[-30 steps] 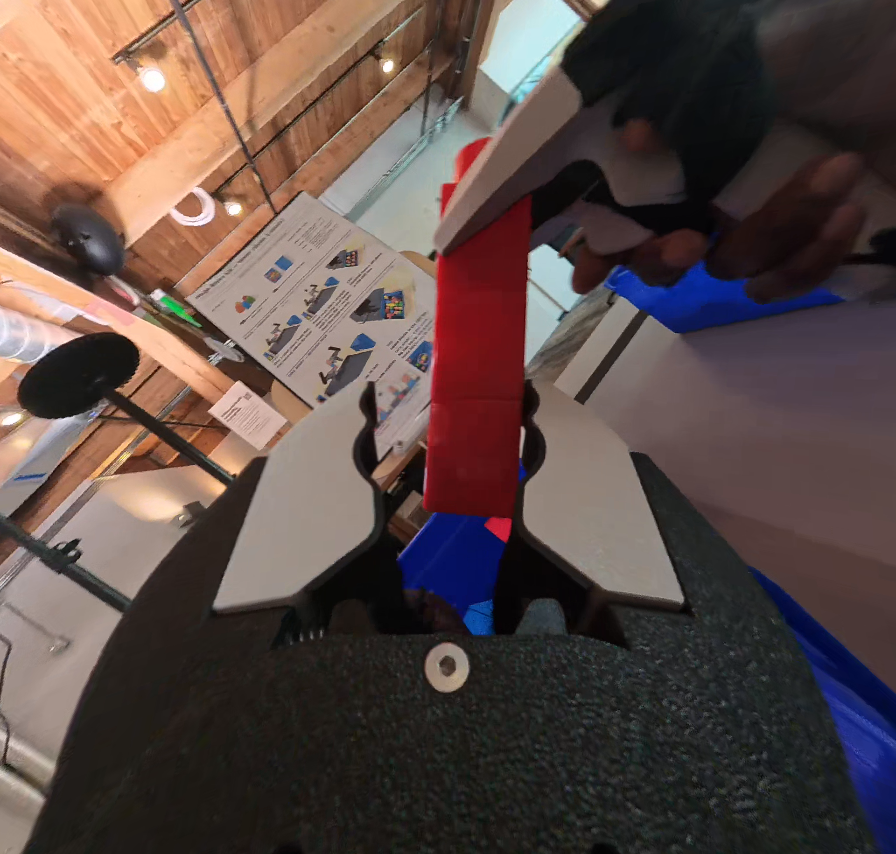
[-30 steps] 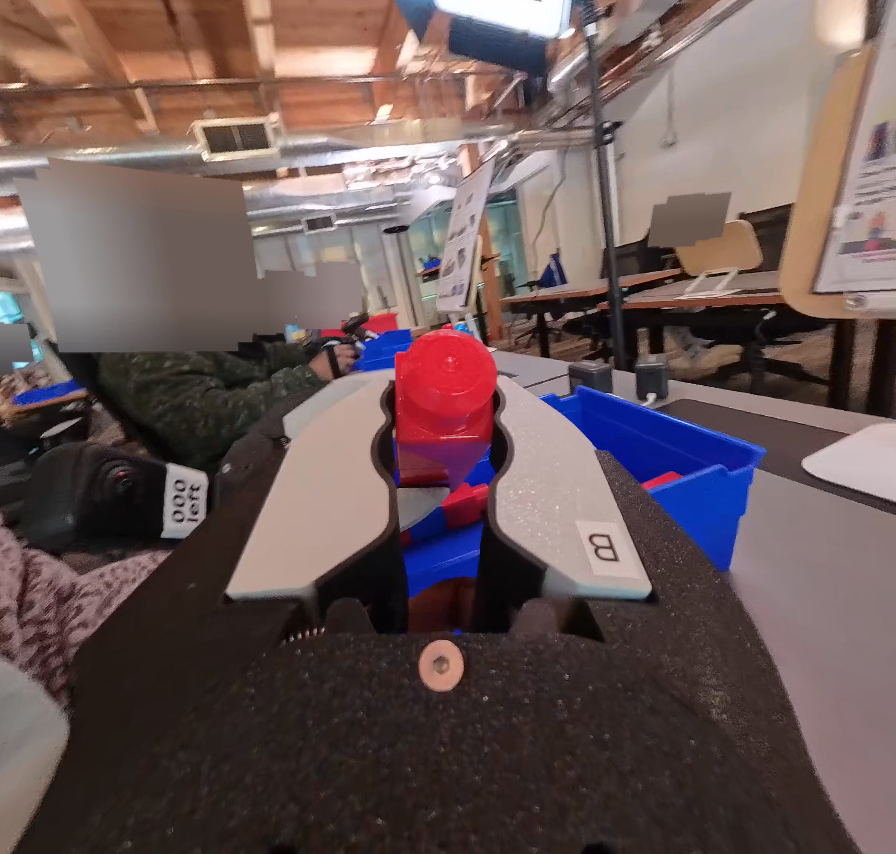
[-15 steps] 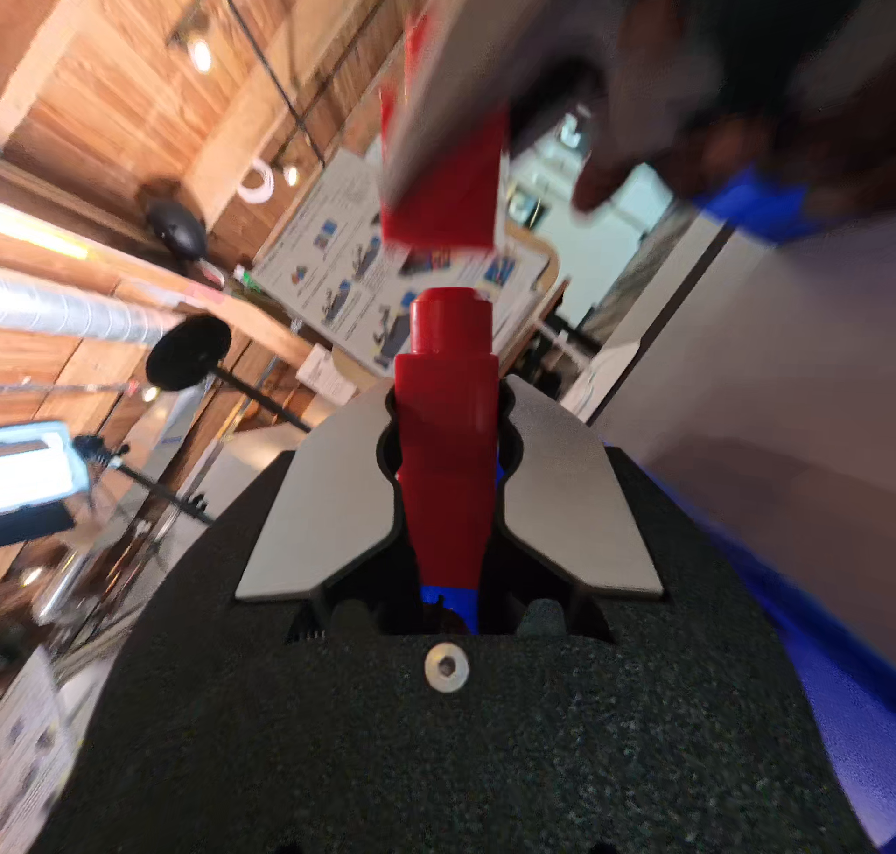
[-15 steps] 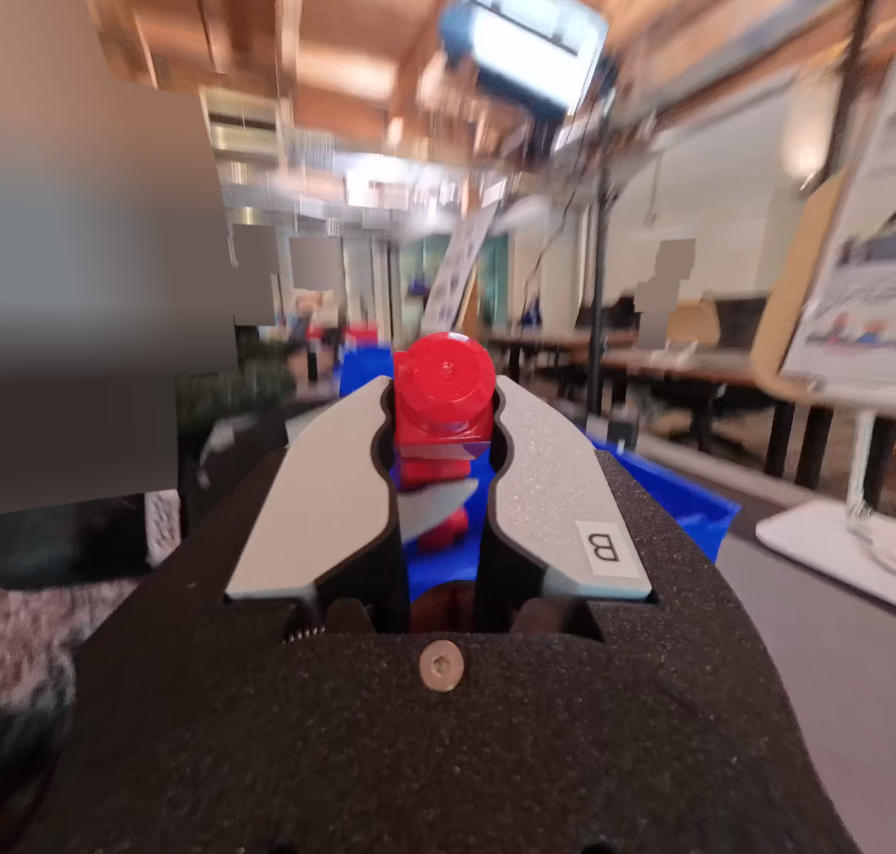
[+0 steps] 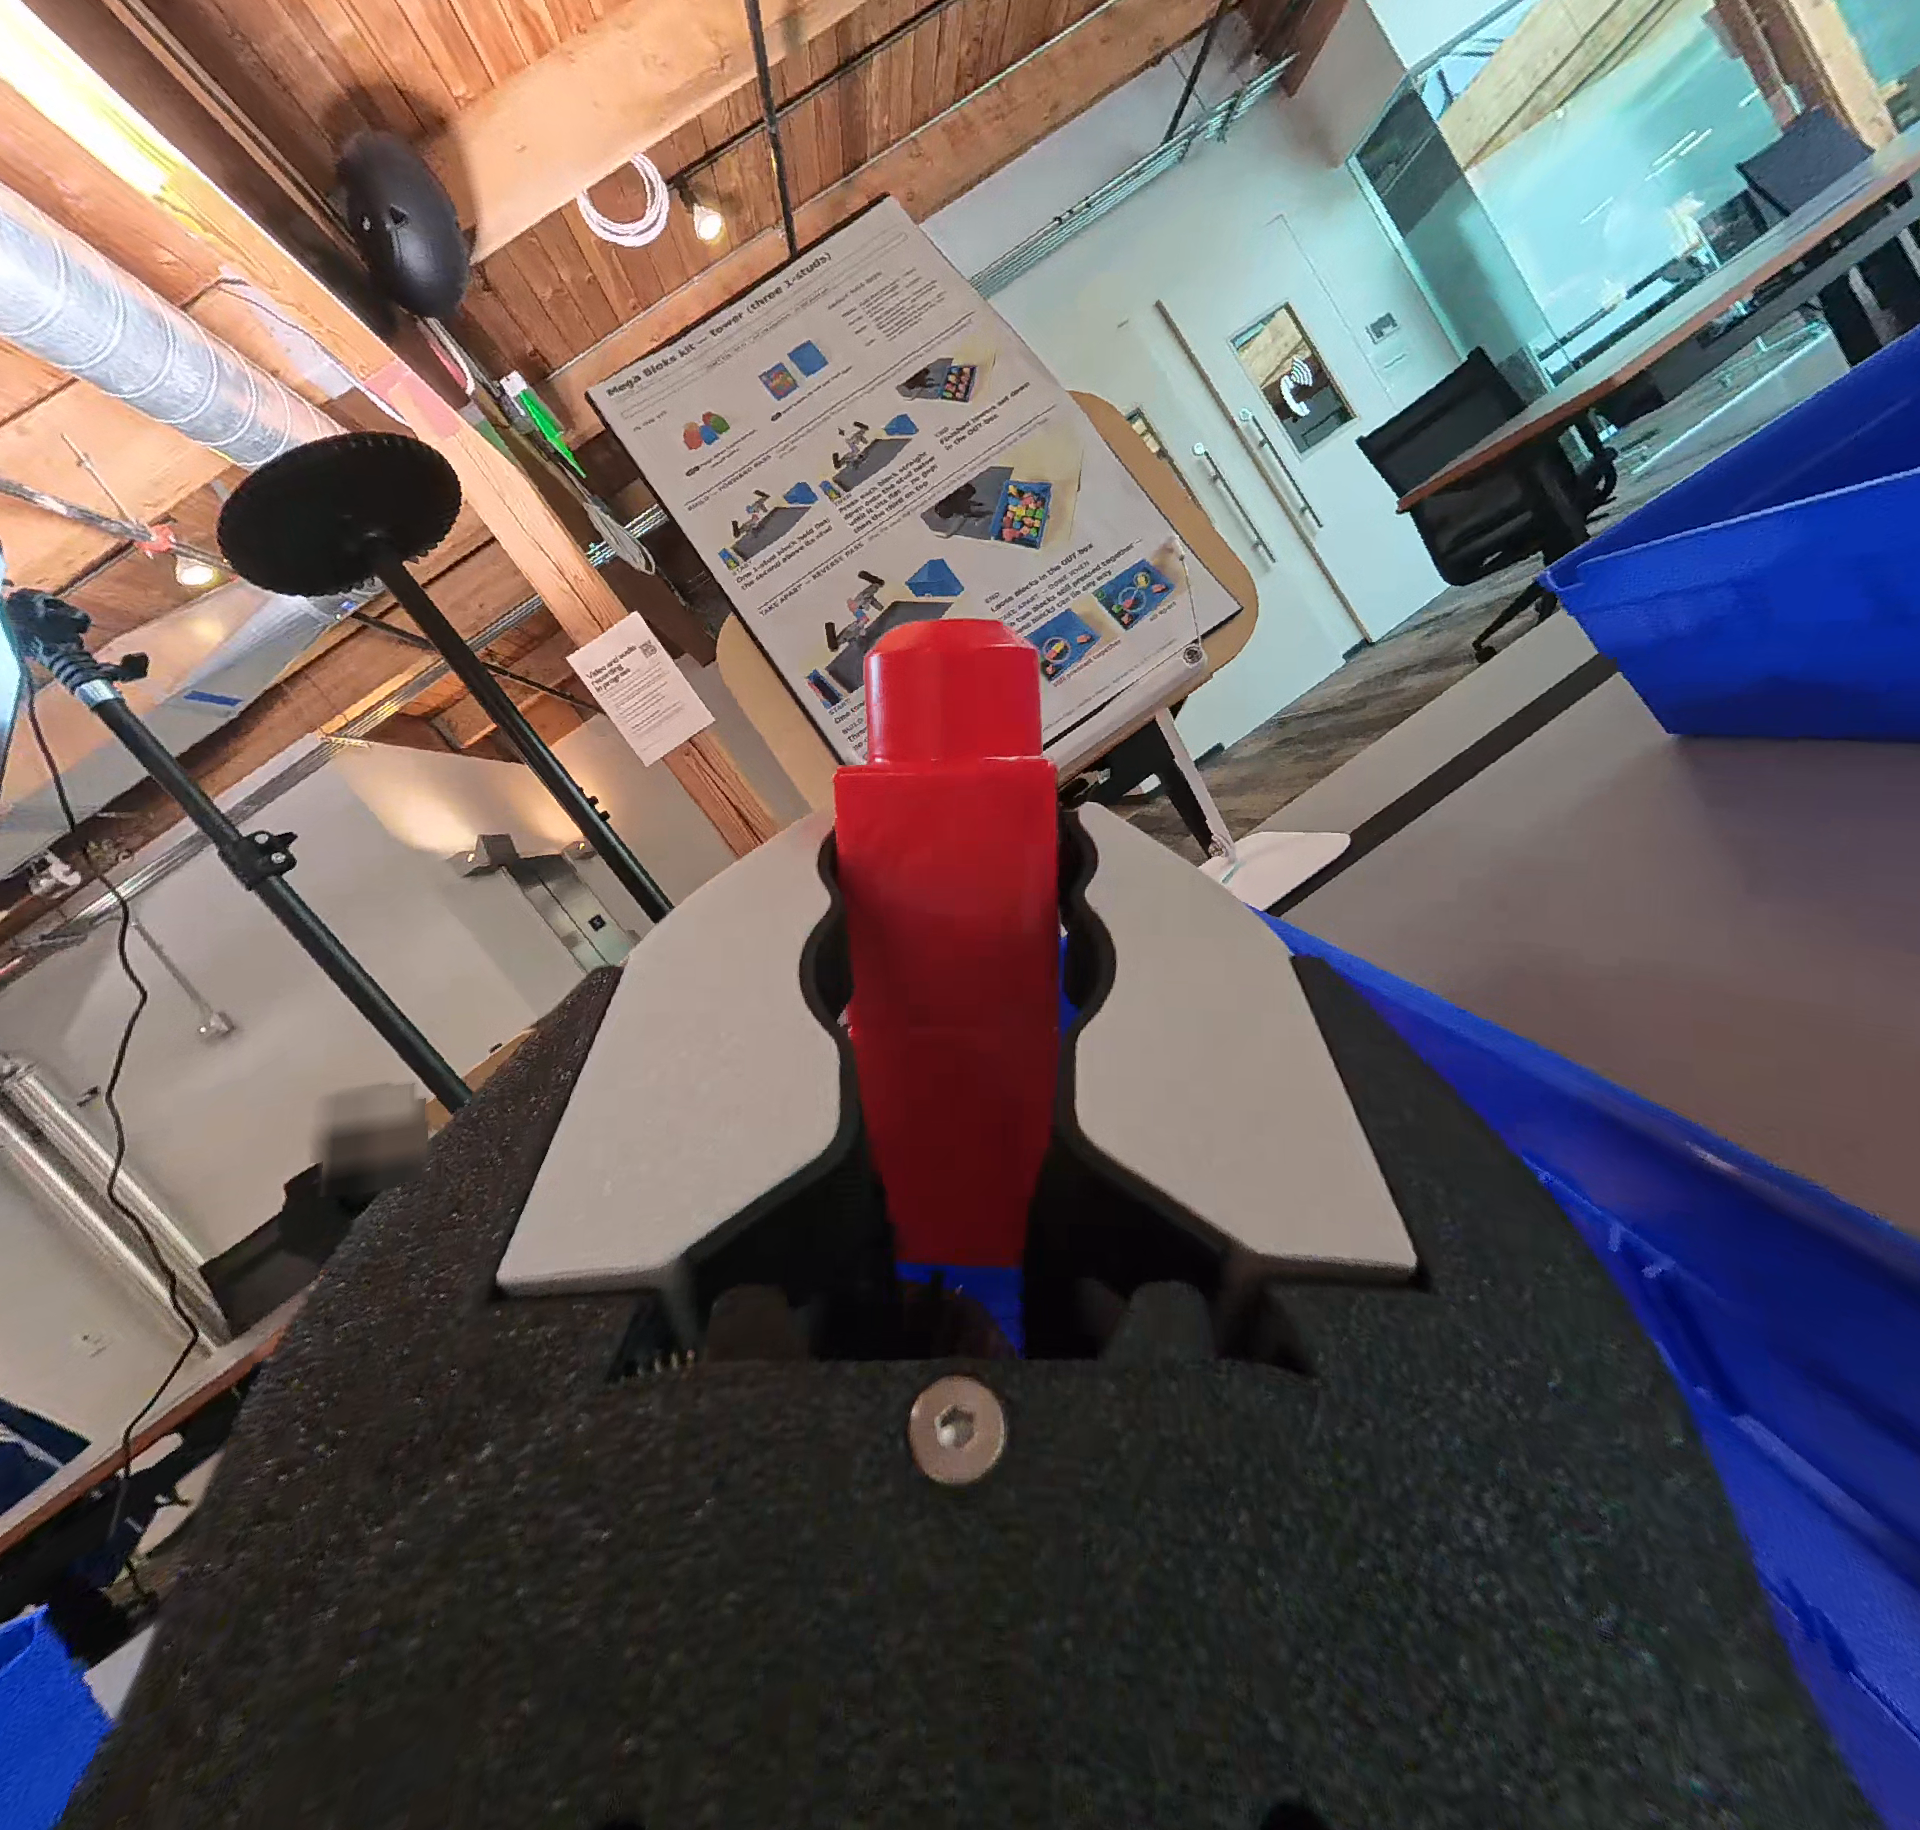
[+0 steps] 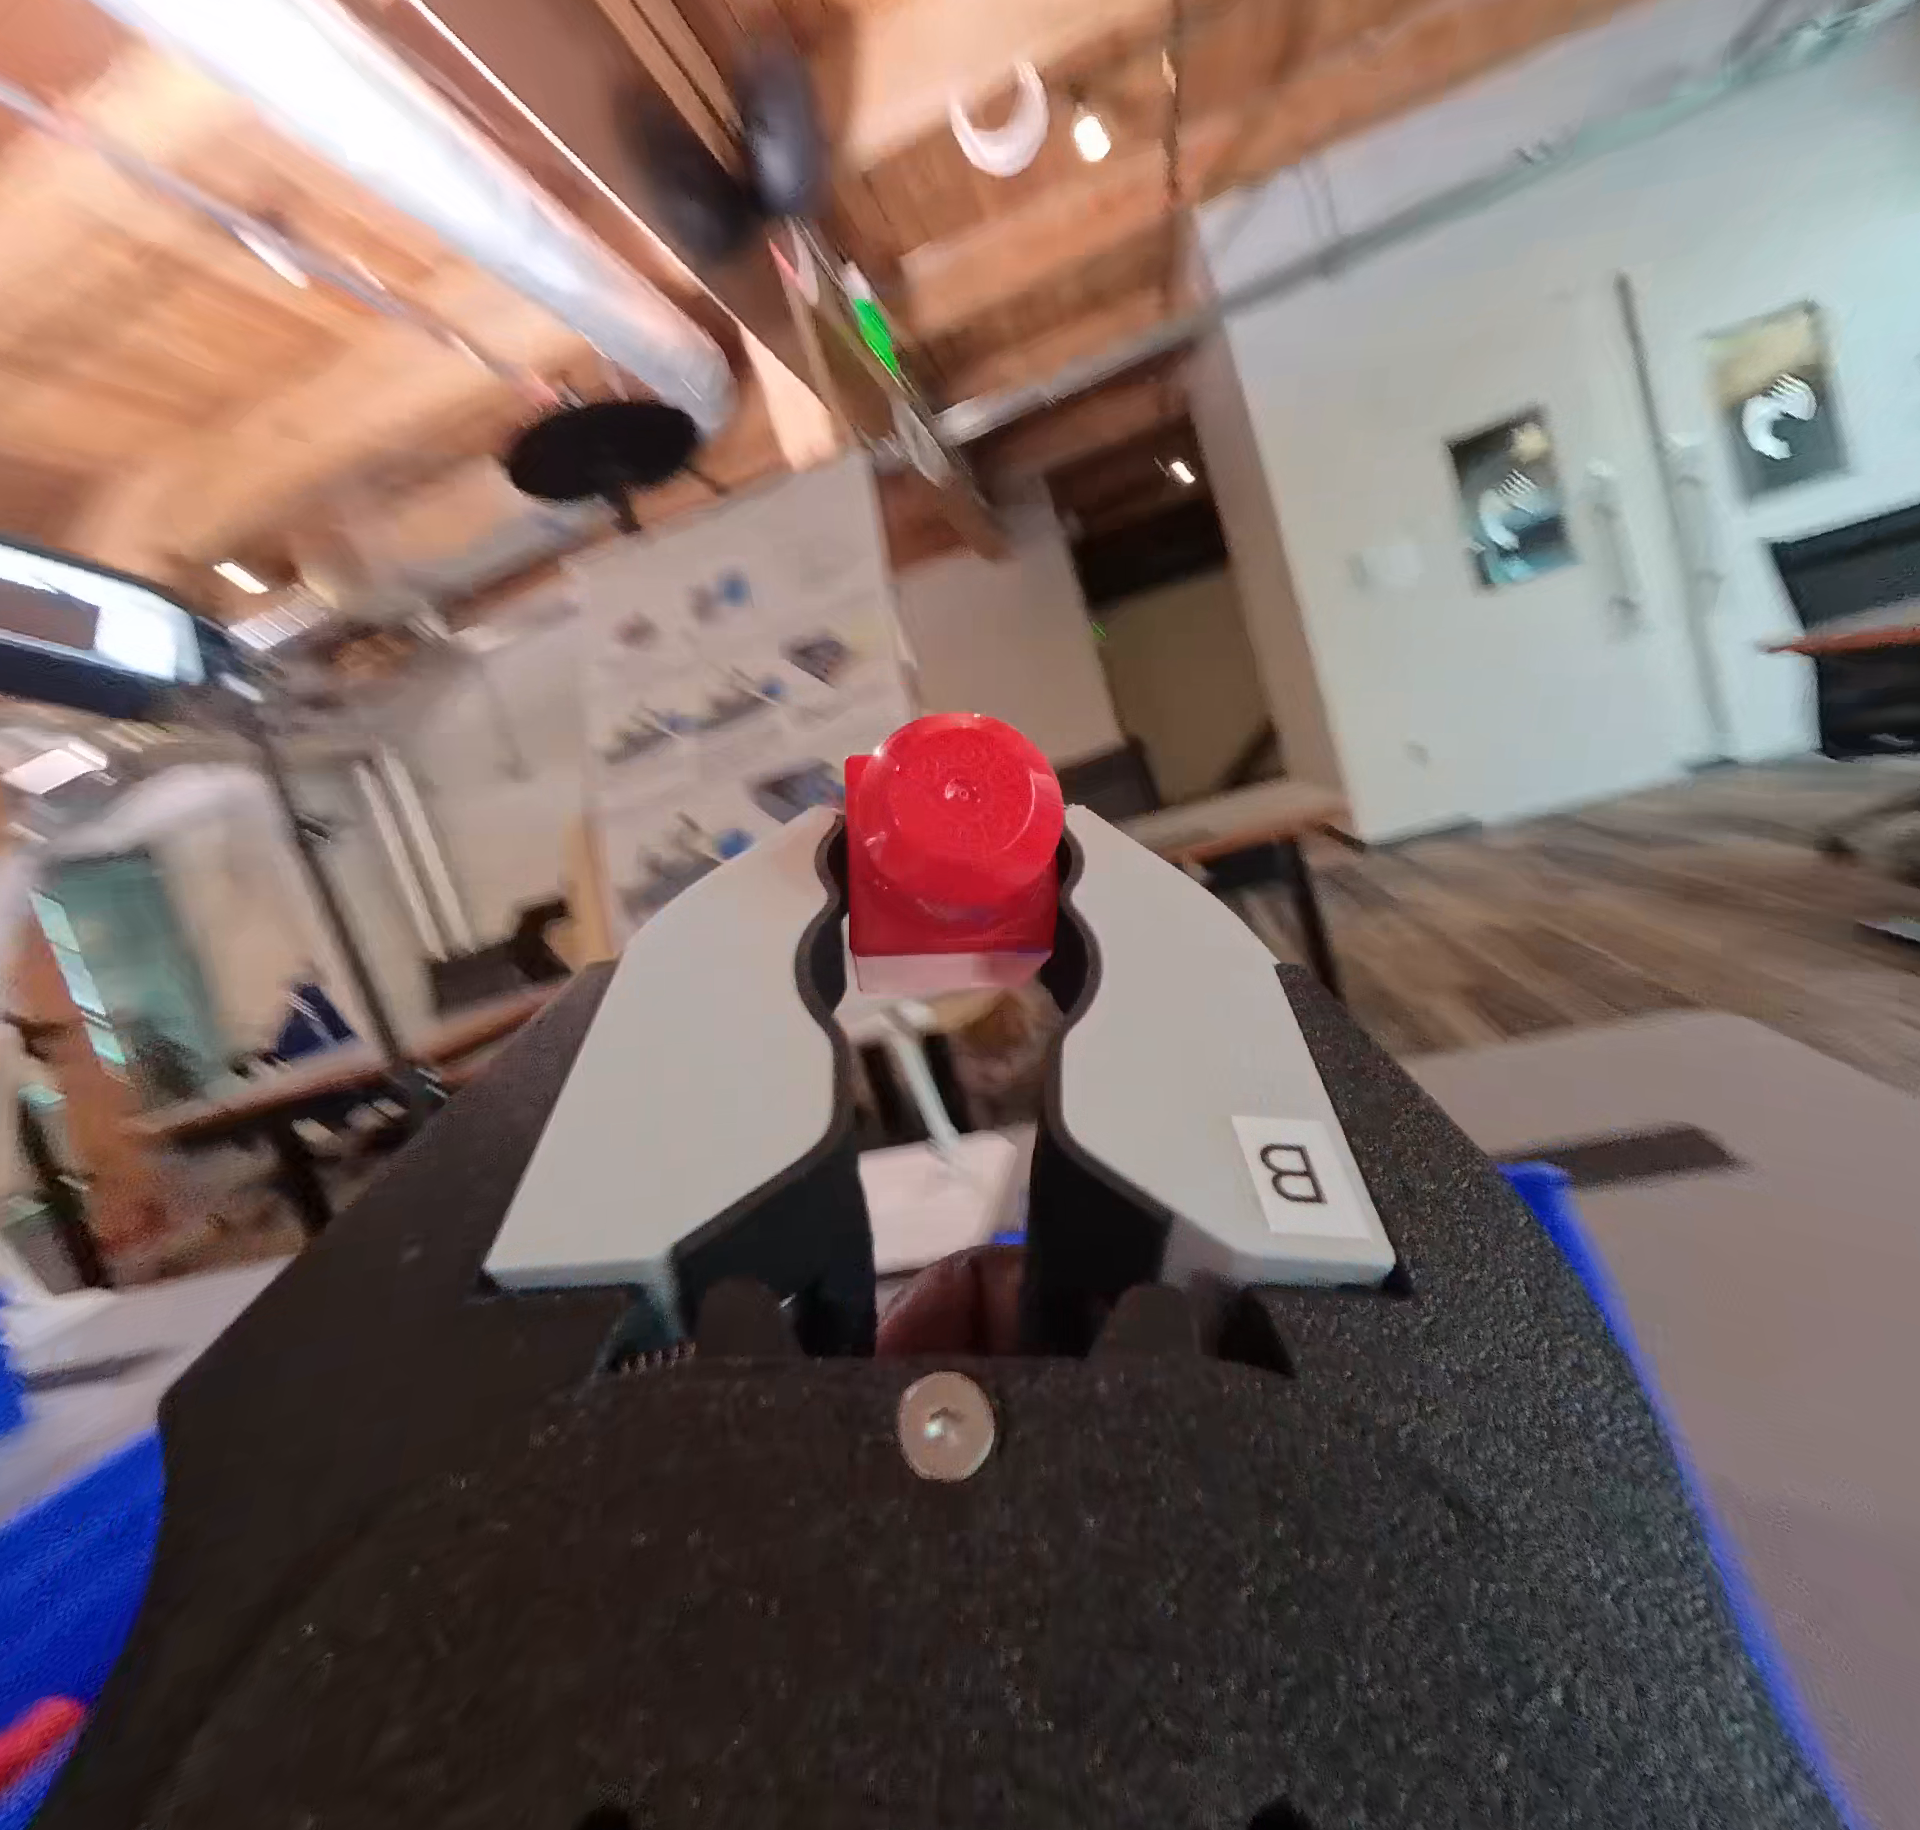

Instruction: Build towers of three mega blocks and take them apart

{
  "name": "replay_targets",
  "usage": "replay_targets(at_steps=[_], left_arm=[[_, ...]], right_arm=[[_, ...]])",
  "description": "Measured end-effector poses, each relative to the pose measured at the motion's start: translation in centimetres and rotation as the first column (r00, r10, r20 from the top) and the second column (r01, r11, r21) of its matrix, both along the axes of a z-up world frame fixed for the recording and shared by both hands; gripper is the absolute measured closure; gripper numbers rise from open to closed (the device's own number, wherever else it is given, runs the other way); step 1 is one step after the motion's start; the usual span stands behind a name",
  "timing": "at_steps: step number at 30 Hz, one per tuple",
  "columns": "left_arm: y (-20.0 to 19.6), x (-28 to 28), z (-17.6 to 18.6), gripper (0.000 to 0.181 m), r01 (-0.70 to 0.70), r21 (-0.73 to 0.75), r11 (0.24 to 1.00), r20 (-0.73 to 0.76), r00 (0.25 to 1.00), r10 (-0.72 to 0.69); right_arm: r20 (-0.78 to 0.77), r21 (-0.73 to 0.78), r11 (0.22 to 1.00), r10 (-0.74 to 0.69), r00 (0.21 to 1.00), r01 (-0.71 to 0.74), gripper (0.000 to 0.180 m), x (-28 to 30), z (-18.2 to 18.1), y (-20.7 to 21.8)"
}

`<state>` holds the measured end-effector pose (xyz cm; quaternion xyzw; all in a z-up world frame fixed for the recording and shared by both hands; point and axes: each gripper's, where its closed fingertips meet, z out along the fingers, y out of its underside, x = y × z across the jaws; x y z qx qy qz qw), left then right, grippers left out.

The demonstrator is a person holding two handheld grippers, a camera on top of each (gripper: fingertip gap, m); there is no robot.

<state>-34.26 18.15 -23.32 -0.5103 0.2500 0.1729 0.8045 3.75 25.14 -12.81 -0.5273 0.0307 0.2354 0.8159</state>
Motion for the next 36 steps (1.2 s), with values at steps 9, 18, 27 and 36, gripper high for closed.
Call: replay_targets(at_steps=[9, 18, 27, 36], left_arm=[[0.2, 0.6, -0.5, 0.143, -0.015, -0.008, 1.0, -0.074, 0.997, 0.014], [0.3, 0.8, -0.7, 0.143, -0.011, -0.02, 1.0, -0.089, 0.996, 0.009], [0.4, 1.2, -0.9, 0.143, -0.002, -0.026, 1.0, -0.11, 0.994, 0.0], [0.5, 1.4, -1.1, 0.143, -0.003, -0.036, 0.999, -0.126, 0.992, -0.002]], right_arm=[[0.488, -0.728, 0.585, 0.077, 0.869, 0.357, 0.144, 6.1, -15.8, 11.0], [0.659, -0.712, 0.423, 0.126, 0.742, 0.561, 0.144, 5.9, -22.4, 13.4], [0.657, -0.721, 0.399, 0.131, 0.743, 0.567, 0.14, 6.0, -23.8, 13.7], [0.625, -0.685, 0.585, 0.167, 0.763, 0.433, 0.134, 2.2, -18.1, 13.3]])
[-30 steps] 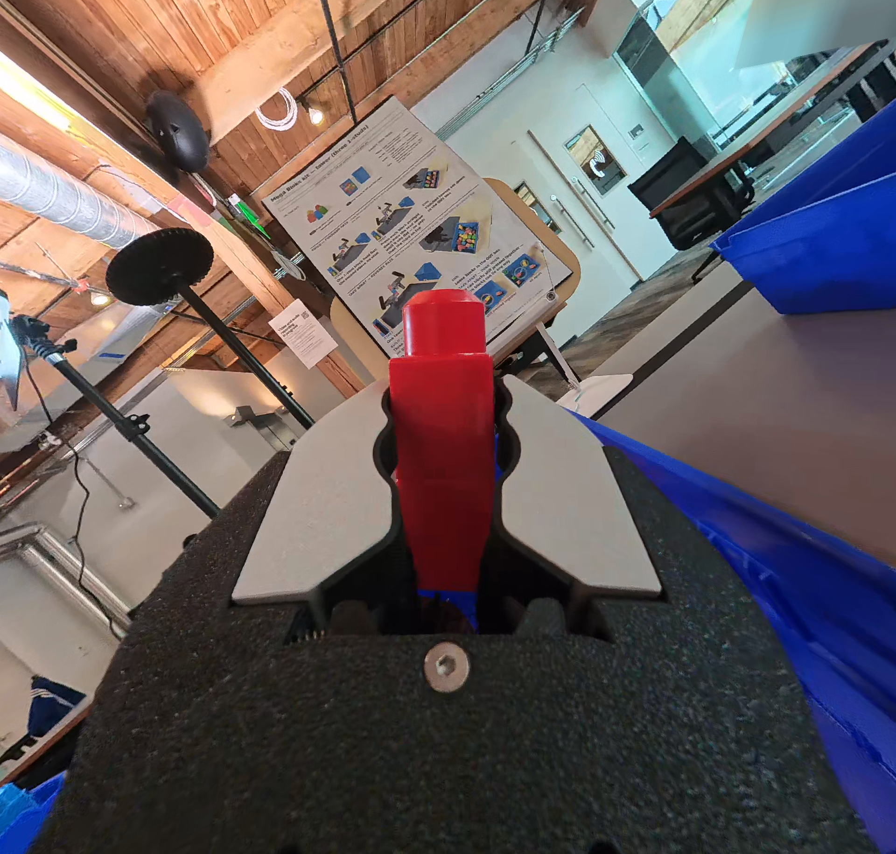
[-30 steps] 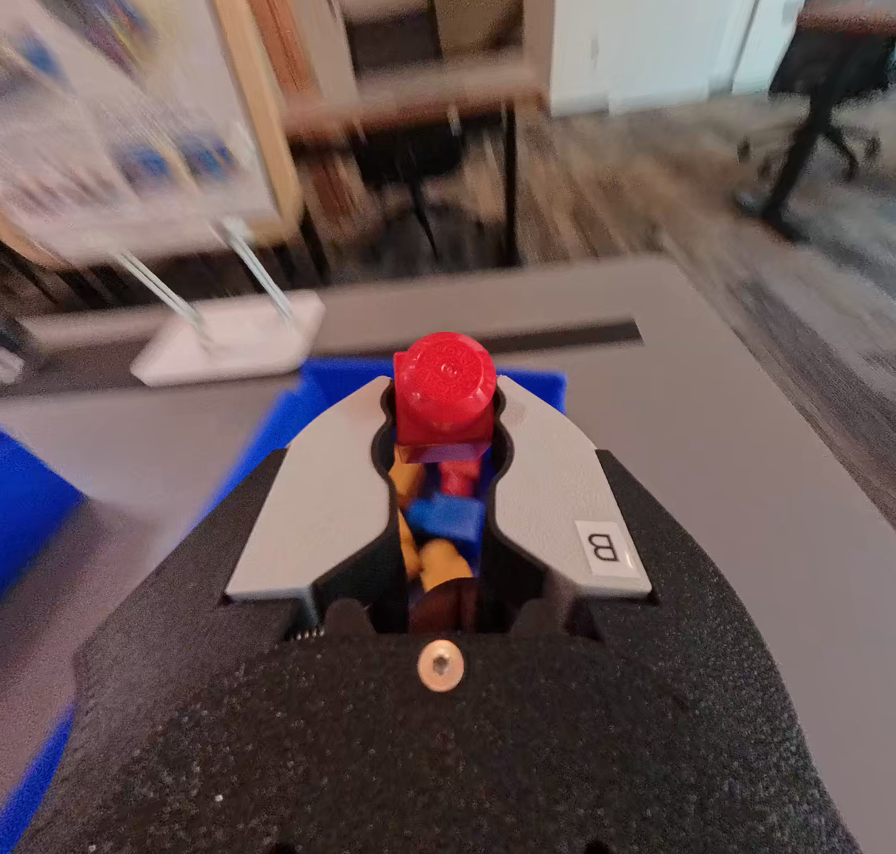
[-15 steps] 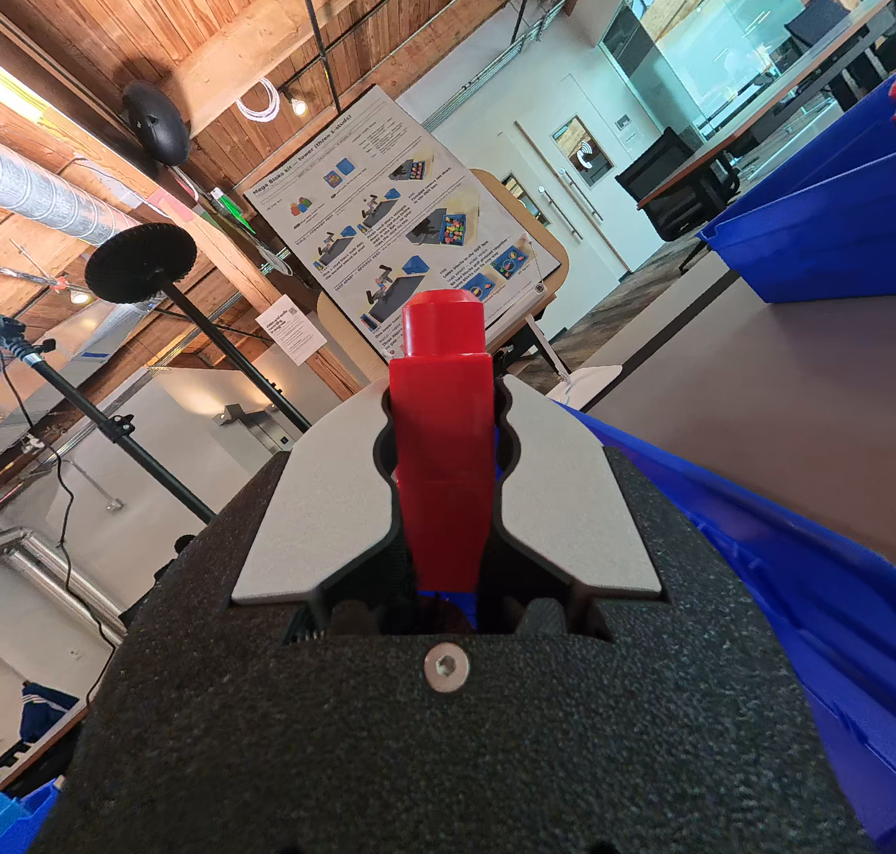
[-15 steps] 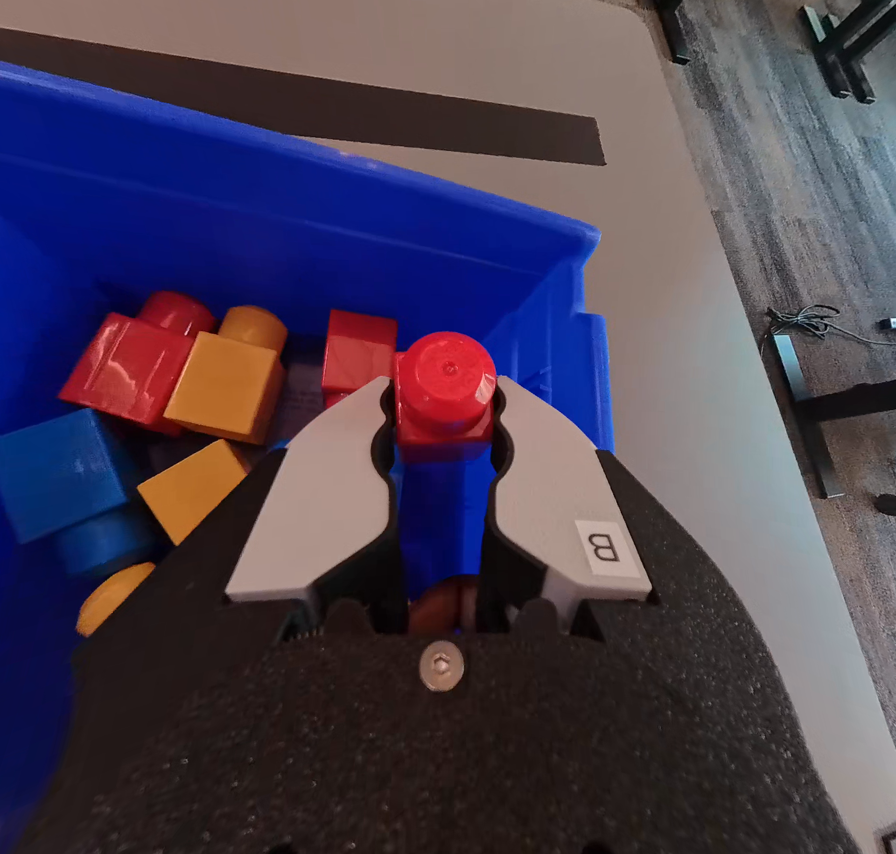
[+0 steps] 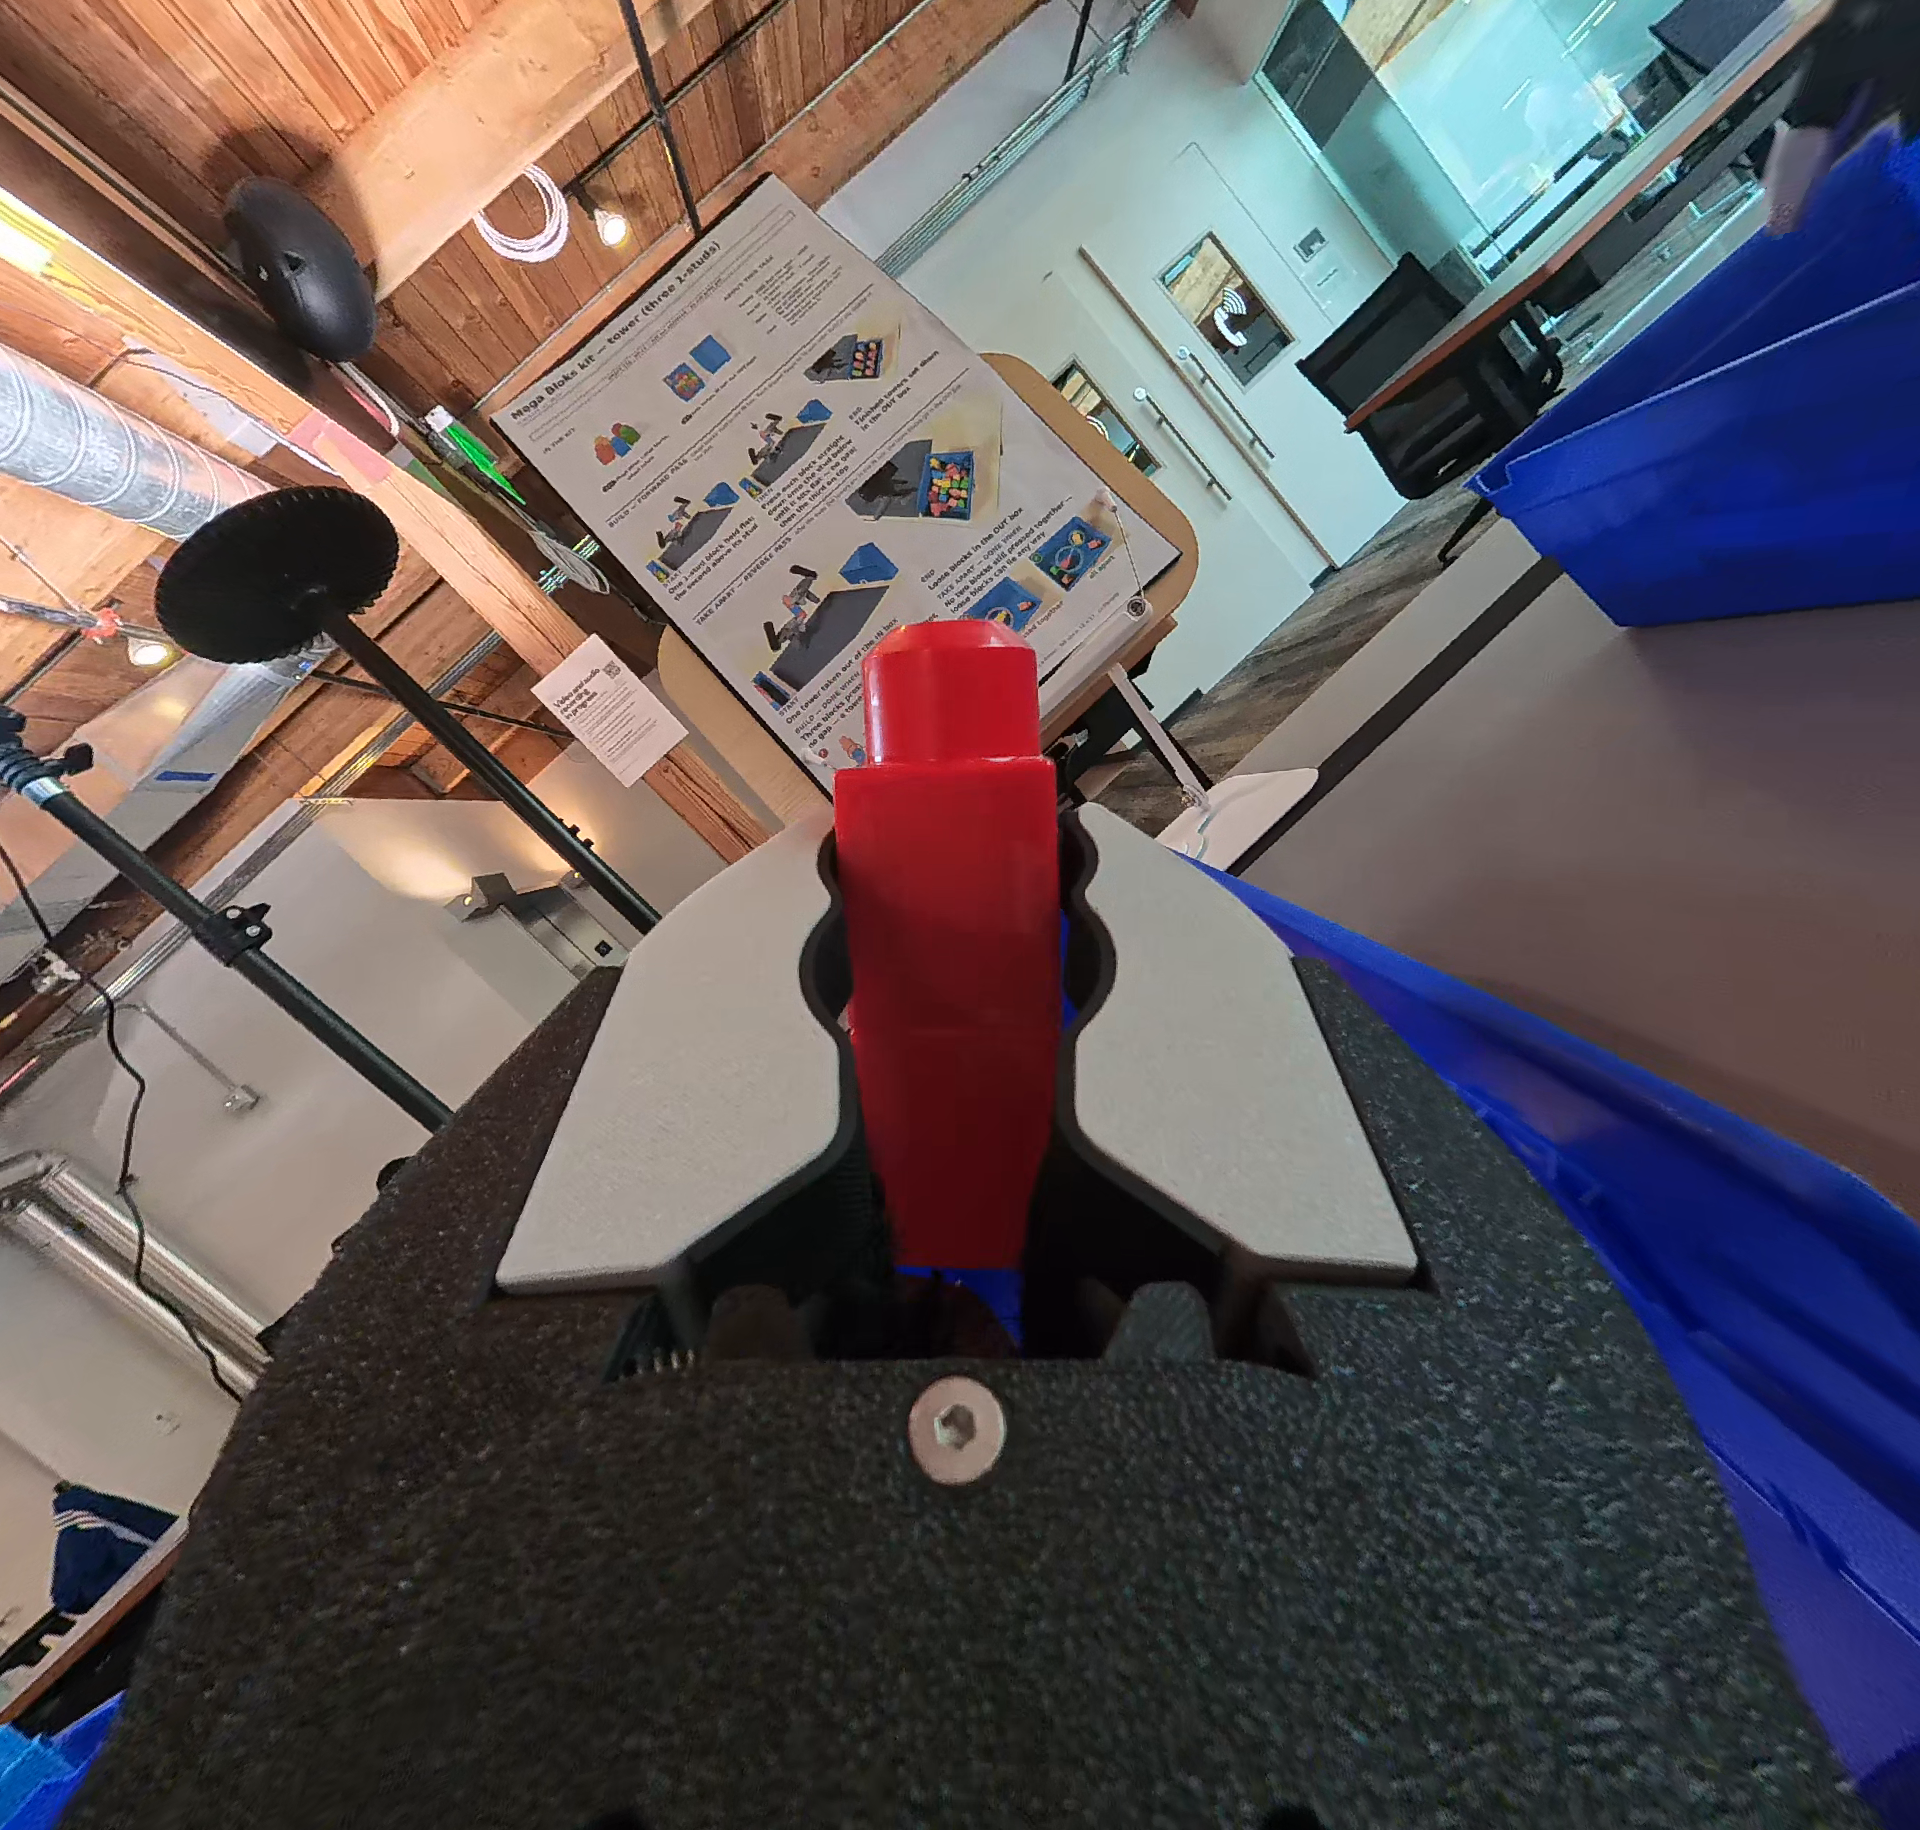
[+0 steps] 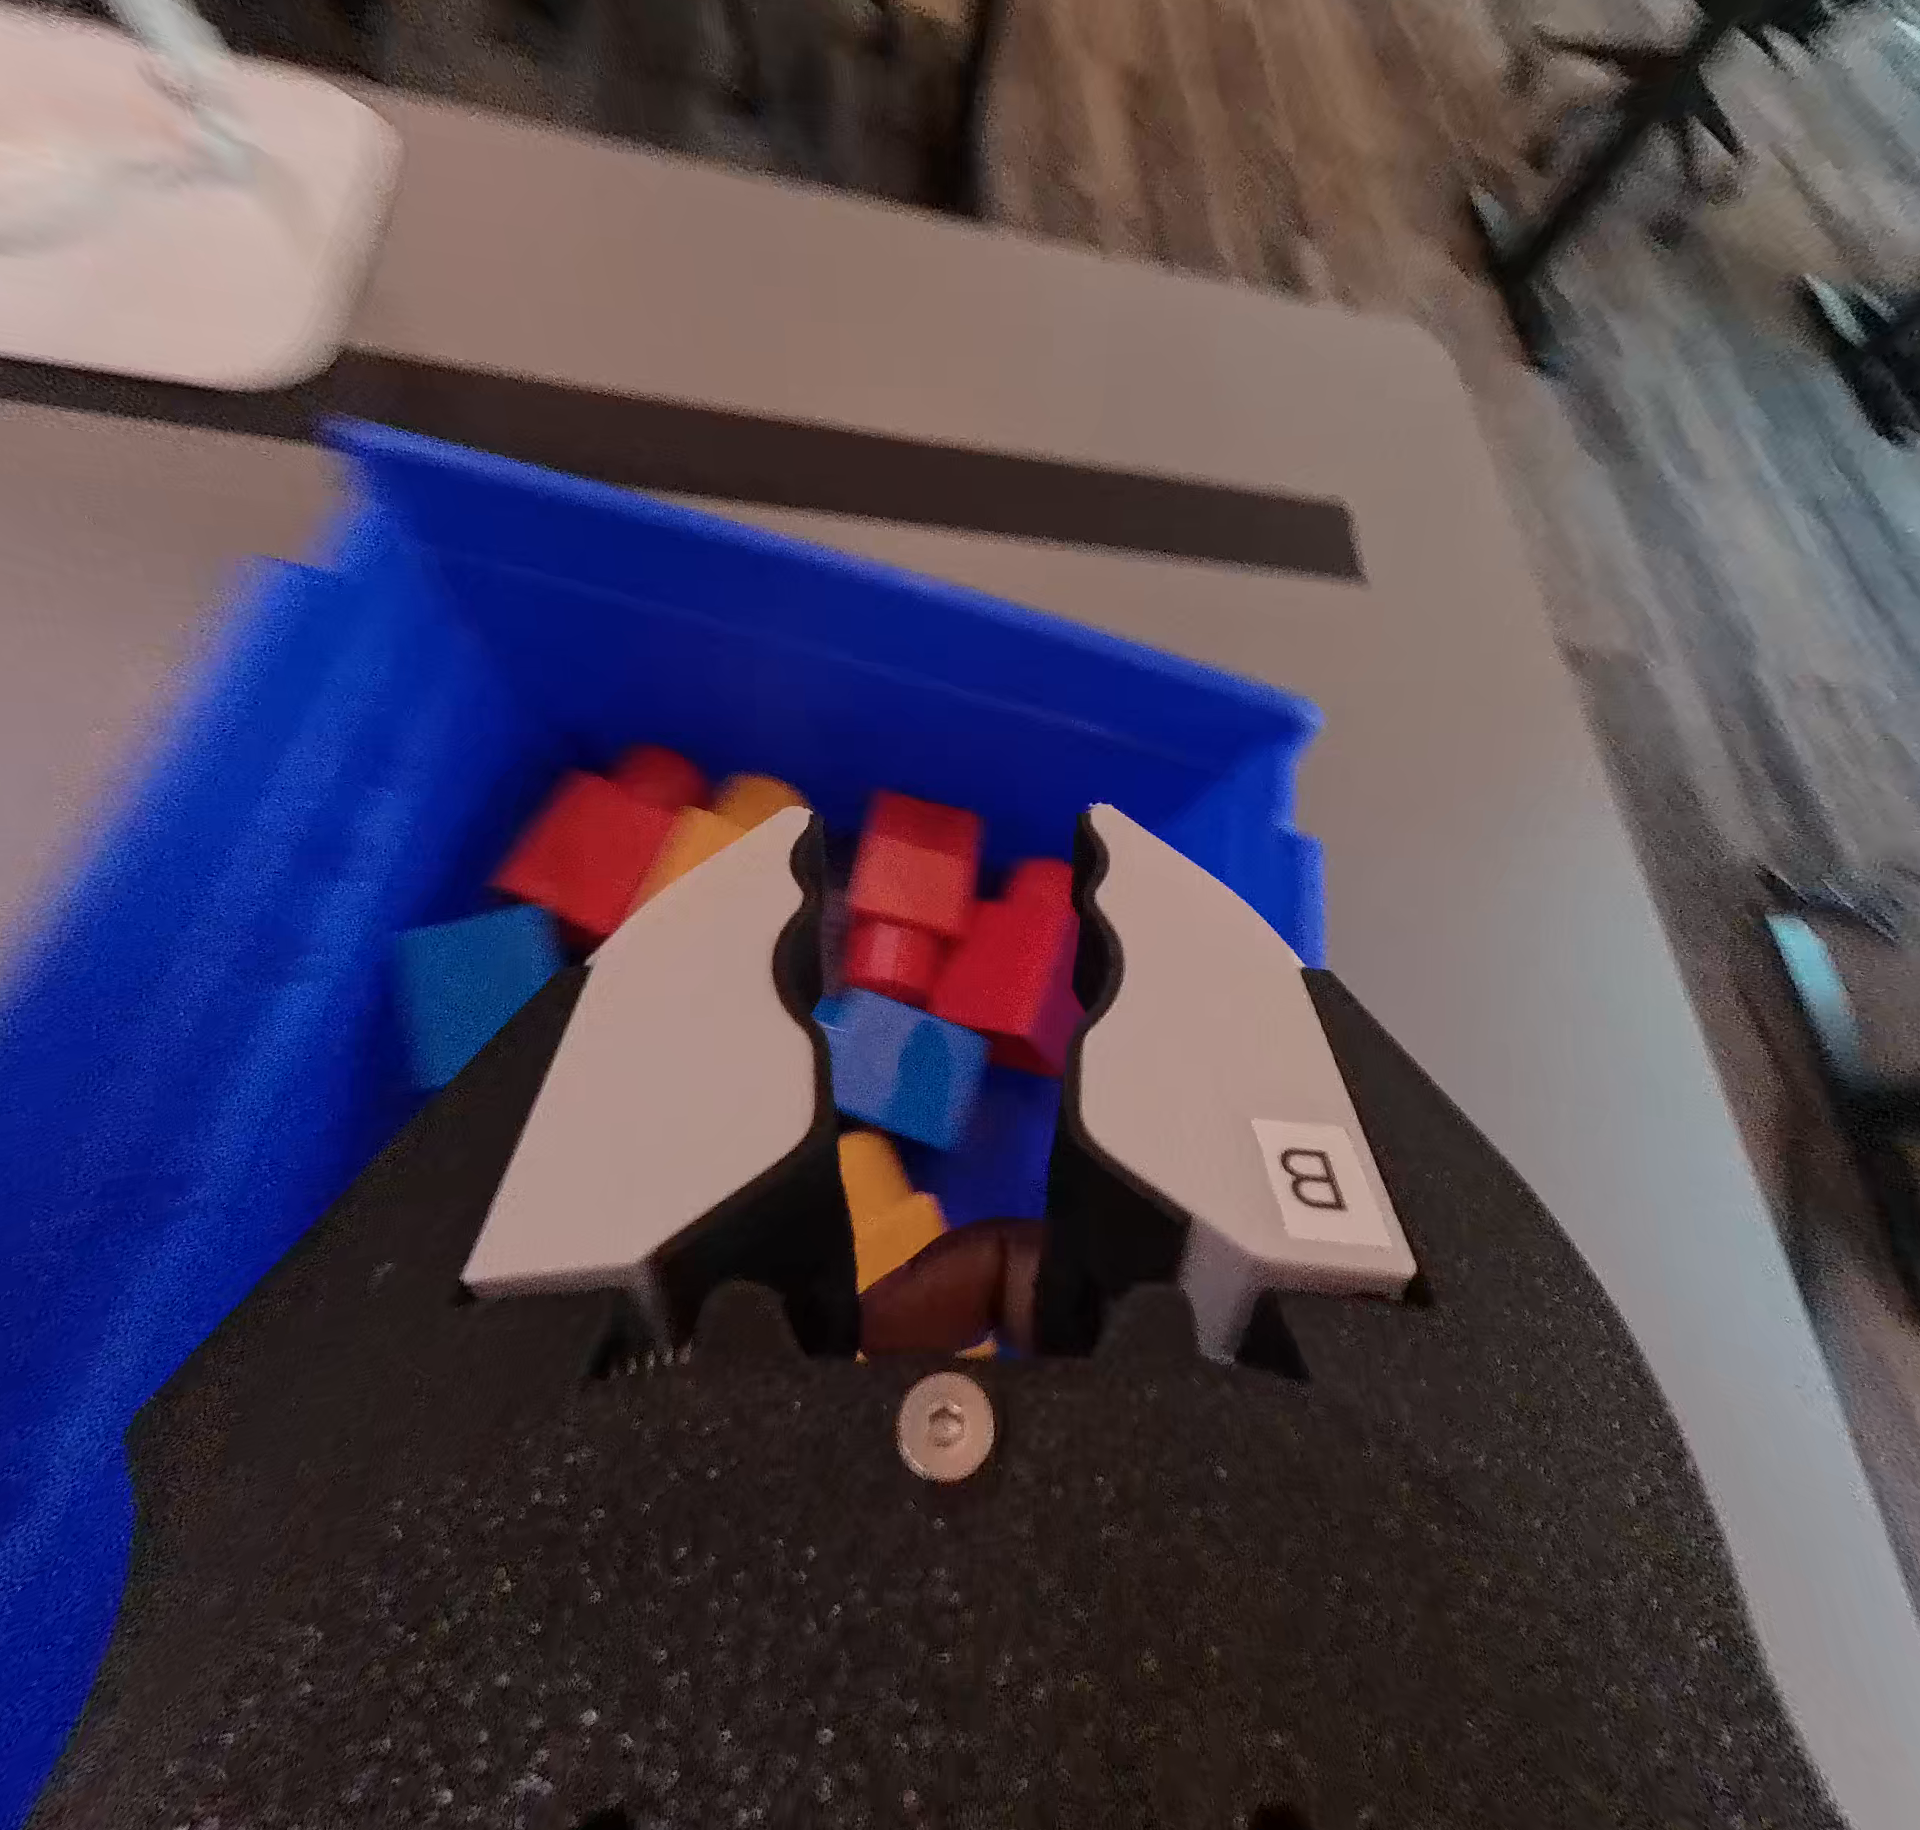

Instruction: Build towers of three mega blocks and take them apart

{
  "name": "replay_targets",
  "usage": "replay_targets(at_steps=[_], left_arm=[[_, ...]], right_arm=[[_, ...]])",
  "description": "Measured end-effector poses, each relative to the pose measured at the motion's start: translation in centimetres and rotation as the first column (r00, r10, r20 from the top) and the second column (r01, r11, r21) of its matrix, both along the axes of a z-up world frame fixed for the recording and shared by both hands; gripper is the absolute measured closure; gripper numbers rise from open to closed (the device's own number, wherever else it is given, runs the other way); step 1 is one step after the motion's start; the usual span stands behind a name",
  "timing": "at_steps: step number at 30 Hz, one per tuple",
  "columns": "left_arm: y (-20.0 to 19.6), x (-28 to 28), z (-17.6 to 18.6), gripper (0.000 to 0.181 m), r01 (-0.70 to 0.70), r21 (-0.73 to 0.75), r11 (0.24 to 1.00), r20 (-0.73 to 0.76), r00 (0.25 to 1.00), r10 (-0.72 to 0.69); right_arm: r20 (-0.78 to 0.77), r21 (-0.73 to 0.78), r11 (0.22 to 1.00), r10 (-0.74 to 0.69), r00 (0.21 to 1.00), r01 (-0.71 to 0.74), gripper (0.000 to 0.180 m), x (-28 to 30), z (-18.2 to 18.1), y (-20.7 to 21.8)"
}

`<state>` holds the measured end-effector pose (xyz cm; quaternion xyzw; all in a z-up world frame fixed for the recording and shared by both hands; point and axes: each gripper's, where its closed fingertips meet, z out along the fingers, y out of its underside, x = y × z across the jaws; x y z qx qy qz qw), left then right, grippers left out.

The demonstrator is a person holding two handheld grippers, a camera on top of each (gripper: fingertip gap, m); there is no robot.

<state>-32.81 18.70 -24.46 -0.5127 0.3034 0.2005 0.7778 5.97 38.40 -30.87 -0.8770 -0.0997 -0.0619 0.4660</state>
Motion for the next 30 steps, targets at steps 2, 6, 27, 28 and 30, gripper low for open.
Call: replay_targets(at_steps=[2, 6, 27, 28, 30], left_arm=[[0.0, 0.0, 0.1, 0.143, 0.002, 0.003, 1.0, 0.004, 1.0, -0.002], [0.0, 0.1, 0.0, 0.143, 0.001, 0.006, 1.0, -0.003, 1.0, -0.001], [0.2, 0.4, -0.8, 0.144, -0.043, -0.003, 0.999, -0.11, 0.993, 0.043], [0.2, 0.5, -0.8, 0.144, -0.04, -0.002, 0.999, -0.104, 0.994, 0.039], [0.1, 0.7, -0.4, 0.144, -0.019, 0.004, 1.0, -0.081, 0.997, 0.019]], right_arm=[[-0.107, 0.107, 0.968, 0.237, 0.966, -0.226, 0.135, -5.6, 4.1, -1.3], [-0.226, 0.375, 0.542, 0.84, 0.493, -0.752, 0.133, -21.2, 12.1, -10.7], [-0.113, 0.11, 0.14, 0.985, 0.128, -0.984, 0.145, -37.8, 5.9, -22.1], [-0.109, 0.108, 0.141, 0.986, 0.129, -0.984, 0.145, -37.7, 6.0, -22.1], [-0.107, 0.114, 0.141, 0.986, 0.129, -0.983, 0.145, -37.5, 6.5, -22.2]])
